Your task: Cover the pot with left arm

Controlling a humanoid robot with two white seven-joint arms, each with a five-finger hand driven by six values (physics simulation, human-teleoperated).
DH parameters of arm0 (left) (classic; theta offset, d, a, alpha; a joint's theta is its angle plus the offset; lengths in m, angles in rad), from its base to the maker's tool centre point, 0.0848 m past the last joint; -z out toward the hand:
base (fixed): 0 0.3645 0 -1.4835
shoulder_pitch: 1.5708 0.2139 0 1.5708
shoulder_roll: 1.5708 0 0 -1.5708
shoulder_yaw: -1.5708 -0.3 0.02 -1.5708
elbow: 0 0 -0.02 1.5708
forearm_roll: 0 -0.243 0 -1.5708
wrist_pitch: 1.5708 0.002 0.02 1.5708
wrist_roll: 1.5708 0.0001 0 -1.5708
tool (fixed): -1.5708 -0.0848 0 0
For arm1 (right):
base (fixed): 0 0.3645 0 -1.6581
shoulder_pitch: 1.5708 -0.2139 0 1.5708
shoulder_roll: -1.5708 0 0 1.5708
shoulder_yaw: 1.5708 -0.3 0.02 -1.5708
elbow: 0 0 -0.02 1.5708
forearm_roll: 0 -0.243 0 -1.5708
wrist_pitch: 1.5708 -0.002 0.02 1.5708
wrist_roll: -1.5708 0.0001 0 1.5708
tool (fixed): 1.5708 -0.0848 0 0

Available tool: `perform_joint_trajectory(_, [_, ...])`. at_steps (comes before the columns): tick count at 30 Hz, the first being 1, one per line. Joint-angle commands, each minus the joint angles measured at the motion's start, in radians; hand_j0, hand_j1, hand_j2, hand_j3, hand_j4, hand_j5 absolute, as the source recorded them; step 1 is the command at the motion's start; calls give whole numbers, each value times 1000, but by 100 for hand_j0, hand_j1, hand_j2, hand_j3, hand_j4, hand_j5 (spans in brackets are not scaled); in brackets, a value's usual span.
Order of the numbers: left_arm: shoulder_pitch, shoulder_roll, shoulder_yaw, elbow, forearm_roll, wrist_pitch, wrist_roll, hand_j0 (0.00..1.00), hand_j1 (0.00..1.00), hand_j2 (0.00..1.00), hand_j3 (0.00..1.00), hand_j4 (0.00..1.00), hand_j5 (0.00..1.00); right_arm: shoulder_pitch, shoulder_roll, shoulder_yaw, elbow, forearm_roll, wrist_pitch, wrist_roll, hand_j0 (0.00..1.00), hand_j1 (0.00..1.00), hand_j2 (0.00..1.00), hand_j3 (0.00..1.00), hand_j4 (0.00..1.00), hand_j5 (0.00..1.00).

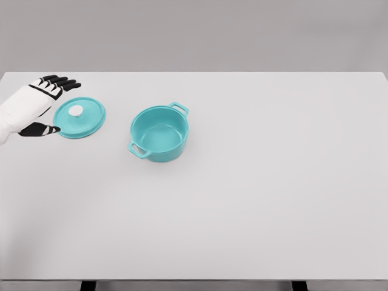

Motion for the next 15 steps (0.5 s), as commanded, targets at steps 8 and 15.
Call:
perform_joint_trajectory(8, [-34, 2, -1, 66, 11, 1, -50, 100, 100, 100, 100, 100, 100, 0, 0, 0, -1, 0, 0, 0, 100, 100, 100, 100, 100, 100])
perform_joint_trajectory(15, [-379, 12, -245, 391, 98, 1, -487, 100, 100, 100, 100, 100, 100, 0, 0, 0, 1, 0, 0, 0, 100, 100, 100, 100, 100, 100])
